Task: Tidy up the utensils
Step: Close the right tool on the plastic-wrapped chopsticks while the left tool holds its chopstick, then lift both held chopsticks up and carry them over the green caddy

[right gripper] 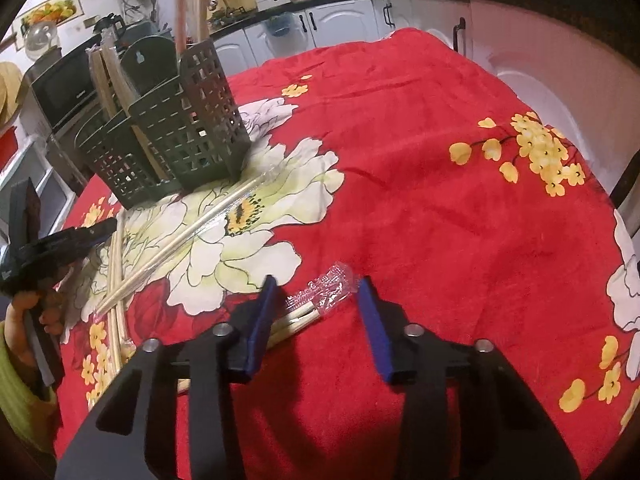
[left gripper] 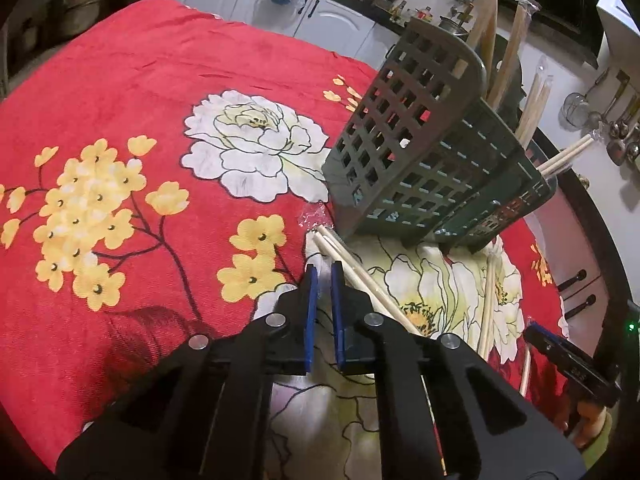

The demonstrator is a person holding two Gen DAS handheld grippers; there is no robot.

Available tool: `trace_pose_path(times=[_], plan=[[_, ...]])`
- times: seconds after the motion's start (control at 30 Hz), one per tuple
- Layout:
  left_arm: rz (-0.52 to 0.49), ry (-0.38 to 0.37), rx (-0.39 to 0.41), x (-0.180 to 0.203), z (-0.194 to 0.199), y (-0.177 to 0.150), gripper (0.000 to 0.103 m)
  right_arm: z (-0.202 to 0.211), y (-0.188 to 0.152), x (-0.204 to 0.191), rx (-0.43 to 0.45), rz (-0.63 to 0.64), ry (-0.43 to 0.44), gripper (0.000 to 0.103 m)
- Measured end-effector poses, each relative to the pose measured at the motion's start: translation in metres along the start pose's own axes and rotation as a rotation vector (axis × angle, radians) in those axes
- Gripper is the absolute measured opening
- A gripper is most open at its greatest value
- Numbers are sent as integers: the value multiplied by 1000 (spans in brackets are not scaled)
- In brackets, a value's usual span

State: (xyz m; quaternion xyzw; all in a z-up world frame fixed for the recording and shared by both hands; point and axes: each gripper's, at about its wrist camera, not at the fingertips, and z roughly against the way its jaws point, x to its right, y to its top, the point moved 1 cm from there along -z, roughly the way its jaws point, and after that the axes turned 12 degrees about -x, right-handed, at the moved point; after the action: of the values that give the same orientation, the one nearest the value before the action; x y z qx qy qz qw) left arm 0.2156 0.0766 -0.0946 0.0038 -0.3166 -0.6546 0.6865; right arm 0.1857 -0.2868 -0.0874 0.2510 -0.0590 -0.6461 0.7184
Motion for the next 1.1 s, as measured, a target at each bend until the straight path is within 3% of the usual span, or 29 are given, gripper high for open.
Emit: trace_pose_path(times=[0.13, 0.23, 0.47, 0.63, 1.1], plan=[[4, -7, 0, -2, 1, -1, 3, -1, 1, 1, 4, 1, 19, 8], [7, -9, 0, -3, 1, -1, 3, 0, 1, 1, 15, 2, 26, 3], [4, -7, 19, -2, 14, -6, 1, 19, 1, -6, 73, 24, 34, 1], [-17, -19, 80, 6, 40, -9, 1, 39, 5, -18, 120, 65, 34, 1], [-60, 39, 221, 12, 109, -17, 1, 90, 13, -45, 266, 142, 67, 1]])
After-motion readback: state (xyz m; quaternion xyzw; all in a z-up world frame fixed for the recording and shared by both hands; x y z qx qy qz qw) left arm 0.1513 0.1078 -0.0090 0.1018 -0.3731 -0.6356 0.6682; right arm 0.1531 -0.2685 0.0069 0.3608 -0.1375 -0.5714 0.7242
